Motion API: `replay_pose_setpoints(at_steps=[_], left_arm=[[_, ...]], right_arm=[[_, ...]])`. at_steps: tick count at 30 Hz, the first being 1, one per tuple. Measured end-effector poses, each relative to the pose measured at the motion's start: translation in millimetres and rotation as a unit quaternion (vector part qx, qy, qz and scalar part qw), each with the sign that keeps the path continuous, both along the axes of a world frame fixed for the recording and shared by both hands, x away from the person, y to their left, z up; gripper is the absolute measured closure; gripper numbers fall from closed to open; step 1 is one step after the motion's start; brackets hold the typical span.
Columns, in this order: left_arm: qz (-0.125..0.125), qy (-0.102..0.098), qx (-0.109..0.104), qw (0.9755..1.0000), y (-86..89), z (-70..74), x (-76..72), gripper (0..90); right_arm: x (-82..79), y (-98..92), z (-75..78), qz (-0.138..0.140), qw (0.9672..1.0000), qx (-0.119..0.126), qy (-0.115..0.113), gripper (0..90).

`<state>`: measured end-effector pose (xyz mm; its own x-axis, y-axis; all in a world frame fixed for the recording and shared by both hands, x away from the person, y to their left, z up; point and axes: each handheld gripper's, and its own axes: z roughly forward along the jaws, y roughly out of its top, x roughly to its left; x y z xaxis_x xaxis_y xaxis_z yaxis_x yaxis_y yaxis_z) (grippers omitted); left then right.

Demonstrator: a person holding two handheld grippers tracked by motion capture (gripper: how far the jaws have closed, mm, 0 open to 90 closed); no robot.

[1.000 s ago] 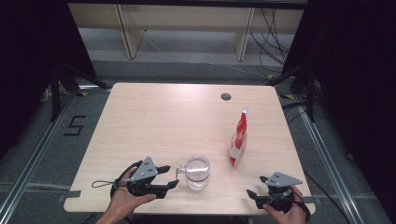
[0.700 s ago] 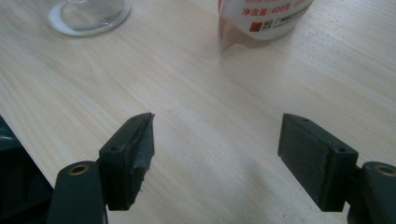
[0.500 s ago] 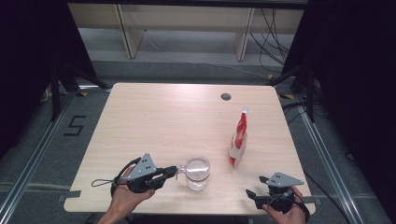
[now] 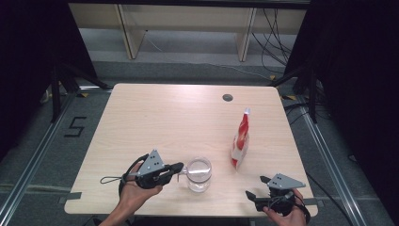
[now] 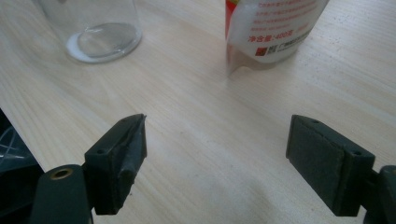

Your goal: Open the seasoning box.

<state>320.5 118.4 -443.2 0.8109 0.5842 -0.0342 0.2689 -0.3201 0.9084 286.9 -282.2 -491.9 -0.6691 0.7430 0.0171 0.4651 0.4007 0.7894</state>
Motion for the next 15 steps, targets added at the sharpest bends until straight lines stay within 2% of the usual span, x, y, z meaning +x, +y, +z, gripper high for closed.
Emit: replay_pose_setpoints(at_steps=[1, 5, 7, 10, 12, 14, 15], left_arm=[[0.002, 0.002, -0.001, 1.0000, 0.2, -0.6, 0.3, 88.0], [0.001, 0.005, -0.004, 1.0000, 0.8, -2.9, 1.9, 87.5], [0.003, 0.009, -0.007, 0.9999, 0.8, -3.7, 1.8, 87.5], [0.003, 0.006, -0.008, 0.9999, 1.0, -4.3, 1.8, 87.5], [0.001, 0.006, -0.011, 0.9999, 1.1, -5.0, 1.9, 87.5], [0.000, -0.003, -0.009, 1.0000, 2.0, -5.5, 2.0, 87.3], [-0.001, -0.004, -0.009, 0.9999, 2.1, -5.8, 2.0, 87.3]], right_arm=[[-1.1, 0.6, 0.8, -0.005, 1.0000, -0.005, -0.001, 22.6], [-1.1, 2.3, 1.3, 0.004, 1.0000, 0.002, 0.008, 25.8], [-1.9, 2.8, 2.7, 0.000, 1.0000, -0.001, 0.000, 27.6], [-2.4, 4.8, 3.7, 0.000, 1.0000, 0.002, 0.001, 28.2], [-1.1, 6.5, 3.5, 0.011, 0.9999, 0.008, -0.001, 28.2], [-2.5, 9.3, 5.8, 0.000, 0.9999, 0.011, -0.008, 26.1], [-6.0, 13.2, 7.6, -0.010, 0.9997, 0.023, 0.004, 25.2]])
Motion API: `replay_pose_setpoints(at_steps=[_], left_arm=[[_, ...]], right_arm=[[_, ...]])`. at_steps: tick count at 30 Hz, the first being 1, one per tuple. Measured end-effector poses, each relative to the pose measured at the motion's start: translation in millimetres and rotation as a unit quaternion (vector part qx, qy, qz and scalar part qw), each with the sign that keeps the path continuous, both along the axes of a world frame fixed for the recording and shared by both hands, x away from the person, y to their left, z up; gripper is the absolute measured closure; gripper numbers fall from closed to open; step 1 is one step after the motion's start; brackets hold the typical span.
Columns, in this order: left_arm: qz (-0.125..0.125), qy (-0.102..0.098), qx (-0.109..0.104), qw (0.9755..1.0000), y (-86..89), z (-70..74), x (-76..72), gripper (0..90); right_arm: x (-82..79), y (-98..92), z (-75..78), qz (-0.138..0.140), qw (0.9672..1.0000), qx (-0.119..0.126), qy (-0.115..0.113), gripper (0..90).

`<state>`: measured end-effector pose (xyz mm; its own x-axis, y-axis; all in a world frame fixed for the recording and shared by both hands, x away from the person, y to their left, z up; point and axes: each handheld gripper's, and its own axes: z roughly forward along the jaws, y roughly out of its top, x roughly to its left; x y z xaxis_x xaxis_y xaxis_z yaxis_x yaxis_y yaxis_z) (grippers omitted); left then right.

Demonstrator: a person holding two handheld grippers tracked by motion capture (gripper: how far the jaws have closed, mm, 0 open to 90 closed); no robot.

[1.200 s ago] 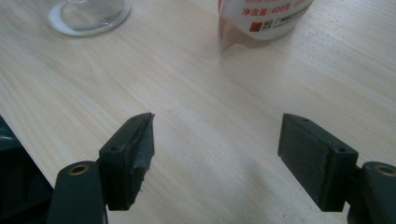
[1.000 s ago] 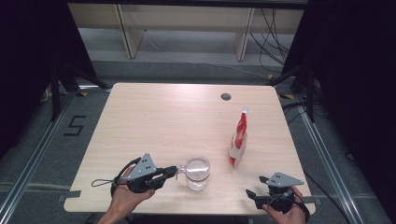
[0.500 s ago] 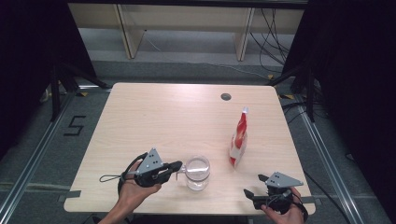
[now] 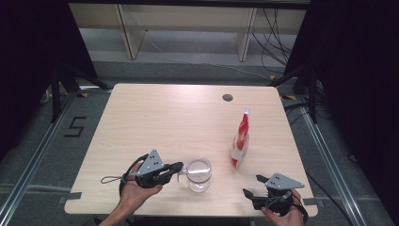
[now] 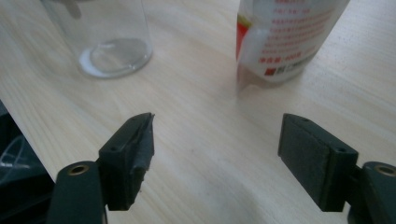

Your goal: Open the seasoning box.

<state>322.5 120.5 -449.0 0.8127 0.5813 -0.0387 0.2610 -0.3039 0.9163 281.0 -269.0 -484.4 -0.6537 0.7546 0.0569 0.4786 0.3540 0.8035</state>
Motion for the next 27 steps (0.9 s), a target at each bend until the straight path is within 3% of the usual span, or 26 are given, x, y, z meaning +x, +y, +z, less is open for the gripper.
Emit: replay_pose_setpoints(at_steps=[2, 3, 4, 6, 7, 9, 11, 13, 15, 22, 23, 27], left_arm=[[0.001, -0.003, 0.000, 1.0000, -0.2, -0.3, -0.4, 87.3], [0.001, -0.003, 0.000, 1.0000, -0.2, -0.3, -0.7, 87.3], [0.001, -0.004, 0.001, 1.0000, -0.1, -0.3, -0.7, 87.3], [-0.001, -0.007, 0.002, 1.0000, -0.3, -0.7, -0.6, 87.3], [-0.002, -0.009, 0.004, 0.9999, 0.0, -0.7, -0.3, 87.2], [0.001, -0.009, 0.003, 1.0000, -0.3, -1.1, -0.4, 87.2], [0.000, -0.010, 0.003, 0.9999, -0.4, -1.2, -0.6, 87.3], [0.005, -0.005, -0.001, 1.0000, -1.1, -1.7, -1.8, 87.2], [0.004, -0.011, 0.000, 0.9999, -1.1, -2.4, -2.3, 87.3], [0.002, -0.018, 0.002, 0.9998, -0.2, -3.5, -1.6, 87.4], [0.004, -0.013, -0.003, 0.9999, -0.6, -4.7, -1.7, 87.4], [0.000, -0.017, 0.000, 0.9999, 0.4, -4.7, -0.8, 87.7]], right_arm=[[1.2, 5.7, 3.0, 0.026, 0.9994, 0.002, -0.025, 26.6], [1.2, 5.7, 3.0, 0.026, 0.9994, 0.002, -0.025, 26.6], [1.4, 7.7, 3.8, 0.029, 0.9988, -0.005, -0.040, 29.2], [1.1, 13.1, 4.8, 0.042, 0.9984, 0.003, -0.038, 39.7], [0.4, 17.4, 7.6, 0.051, 0.9974, 0.008, -0.051, 47.7], [-1.2, 20.4, 9.5, 0.048, 0.9973, 0.013, -0.053, 49.4], [-0.4, 27.1, 12.2, 0.057, 0.9955, 0.017, -0.073, 57.8], [-2.0, 29.9, 12.9, 0.054, 0.9964, 0.019, -0.062, 60.6], [1.1, 34.9, 12.7, 0.072, 0.9945, 0.016, -0.074, 66.3], [1.9, 44.5, 15.8, 0.082, 0.9918, 0.015, -0.097, 76.2], [2.5, 48.4, 17.7, 0.091, 0.9897, 0.010, -0.111, 79.4], [5.3, 54.3, 18.1, 0.099, 0.9886, 0.015, -0.113, 81.2]])
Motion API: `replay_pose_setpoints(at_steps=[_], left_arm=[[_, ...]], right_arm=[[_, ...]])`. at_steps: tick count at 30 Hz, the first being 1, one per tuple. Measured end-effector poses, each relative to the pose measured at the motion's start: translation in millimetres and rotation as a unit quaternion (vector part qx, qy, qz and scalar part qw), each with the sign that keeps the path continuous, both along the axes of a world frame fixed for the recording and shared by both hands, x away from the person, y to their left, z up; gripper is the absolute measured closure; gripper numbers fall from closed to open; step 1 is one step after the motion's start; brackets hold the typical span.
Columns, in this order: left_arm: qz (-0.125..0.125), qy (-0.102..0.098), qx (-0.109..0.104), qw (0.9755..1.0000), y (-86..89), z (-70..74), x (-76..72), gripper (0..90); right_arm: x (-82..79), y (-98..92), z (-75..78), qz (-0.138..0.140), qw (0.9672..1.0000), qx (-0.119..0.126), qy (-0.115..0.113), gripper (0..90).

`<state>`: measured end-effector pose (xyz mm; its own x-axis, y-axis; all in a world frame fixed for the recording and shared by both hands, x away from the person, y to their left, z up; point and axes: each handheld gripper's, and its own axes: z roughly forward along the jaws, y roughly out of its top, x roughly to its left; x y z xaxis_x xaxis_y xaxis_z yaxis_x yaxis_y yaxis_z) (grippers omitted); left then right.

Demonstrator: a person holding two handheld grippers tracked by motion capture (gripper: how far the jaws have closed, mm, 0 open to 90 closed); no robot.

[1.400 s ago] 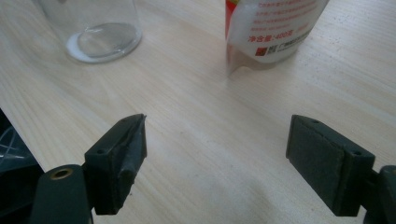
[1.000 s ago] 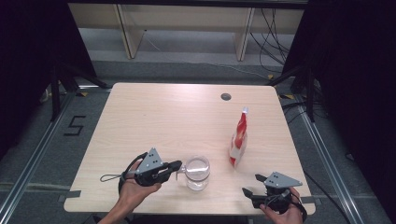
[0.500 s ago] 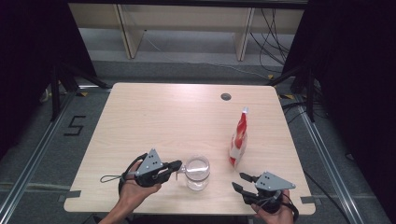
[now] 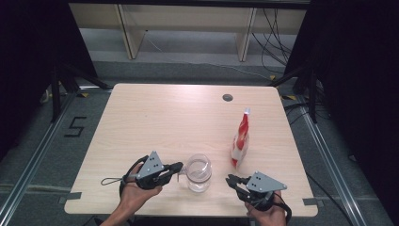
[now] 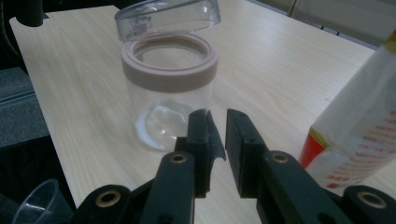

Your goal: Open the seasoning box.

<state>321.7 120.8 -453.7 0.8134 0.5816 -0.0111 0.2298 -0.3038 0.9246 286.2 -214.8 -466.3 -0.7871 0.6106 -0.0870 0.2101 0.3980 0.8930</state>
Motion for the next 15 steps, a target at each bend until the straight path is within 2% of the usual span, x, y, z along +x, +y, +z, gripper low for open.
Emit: replay_pose_setpoints(at_steps=[3, 4, 9, 11, 12, 15], left_arm=[[-0.001, -0.002, 0.001, 1.0000, 0.0, -0.1, 0.0, 87.6], [-0.001, -0.001, 0.001, 1.0000, 0.1, -0.1, 0.0, 87.6], [-0.001, -0.002, 0.001, 1.0000, 0.0, -0.2, -0.1, 87.7], [0.001, -0.001, -0.001, 1.0000, -0.3, -0.4, -0.4, 88.3], [-0.001, -0.003, 0.001, 1.0000, 0.0, -0.3, -0.1, 88.4], [-0.001, -0.003, 0.000, 1.0000, 0.1, -0.4, 0.0, 88.5]], right_arm=[[2.7, 5.5, 0.0, 0.007, 0.9999, 0.010, 0.004, 84.3], [2.9, 6.7, 1.1, 0.001, 1.0000, 0.009, 0.003, 85.0], [9.0, 19.3, 4.1, 0.017, 0.9998, 0.013, 0.001, 87.1], [11.4, 24.4, 5.4, 0.017, 0.9998, 0.011, -0.009, 88.1], [14.4, 27.8, 6.8, 0.024, 0.9997, -0.001, -0.010, 89.3], [16.5, 31.1, 6.8, 0.020, 0.9998, -0.003, -0.007, 89.9]])
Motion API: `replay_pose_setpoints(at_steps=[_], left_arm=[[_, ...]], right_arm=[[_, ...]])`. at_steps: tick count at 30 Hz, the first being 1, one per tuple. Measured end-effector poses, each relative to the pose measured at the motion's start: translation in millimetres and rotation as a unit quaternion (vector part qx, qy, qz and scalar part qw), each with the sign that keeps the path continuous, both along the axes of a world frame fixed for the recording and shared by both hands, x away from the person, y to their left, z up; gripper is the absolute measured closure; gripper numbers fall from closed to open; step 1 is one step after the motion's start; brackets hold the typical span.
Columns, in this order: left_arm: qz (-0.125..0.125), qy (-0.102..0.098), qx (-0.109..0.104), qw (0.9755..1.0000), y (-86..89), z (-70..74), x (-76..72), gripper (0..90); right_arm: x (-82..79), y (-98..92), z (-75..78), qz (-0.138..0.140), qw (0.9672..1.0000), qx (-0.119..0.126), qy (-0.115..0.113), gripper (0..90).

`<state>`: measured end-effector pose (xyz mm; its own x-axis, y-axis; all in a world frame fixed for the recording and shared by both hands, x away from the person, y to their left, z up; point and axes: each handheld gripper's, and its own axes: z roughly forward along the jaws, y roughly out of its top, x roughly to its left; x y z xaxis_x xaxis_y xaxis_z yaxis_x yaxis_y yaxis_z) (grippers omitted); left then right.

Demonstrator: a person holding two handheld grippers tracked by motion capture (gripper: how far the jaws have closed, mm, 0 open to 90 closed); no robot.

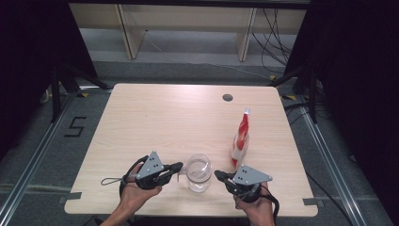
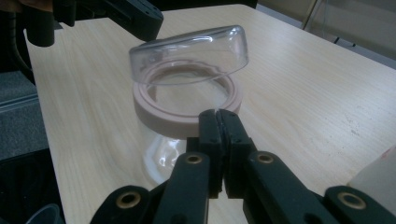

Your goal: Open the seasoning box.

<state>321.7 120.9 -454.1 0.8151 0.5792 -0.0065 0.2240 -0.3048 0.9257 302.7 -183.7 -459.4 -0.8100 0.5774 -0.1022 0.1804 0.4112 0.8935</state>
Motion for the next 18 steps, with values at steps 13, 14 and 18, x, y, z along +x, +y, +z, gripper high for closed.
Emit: replay_pose_setpoints(at_steps=[13, 14, 18], left_arm=[[0.014, 0.007, -0.010, 0.9998, 1.3, -1.0, 0.4, 82.5], [0.015, 0.009, -0.015, 0.9997, 2.5, -1.6, 1.2, 79.2], [0.021, 0.022, -0.040, 0.9987, 8.5, -3.3, -0.5, 63.9]], right_arm=[[3.9, 9.1, 4.6, 0.017, 0.9998, 0.004, -0.006, 90.0], [3.5, 9.5, 4.6, 0.017, 0.9998, 0.001, -0.007, 90.0], [3.0, 10.9, 4.6, 0.013, 0.9999, 0.002, -0.004, 90.0]])
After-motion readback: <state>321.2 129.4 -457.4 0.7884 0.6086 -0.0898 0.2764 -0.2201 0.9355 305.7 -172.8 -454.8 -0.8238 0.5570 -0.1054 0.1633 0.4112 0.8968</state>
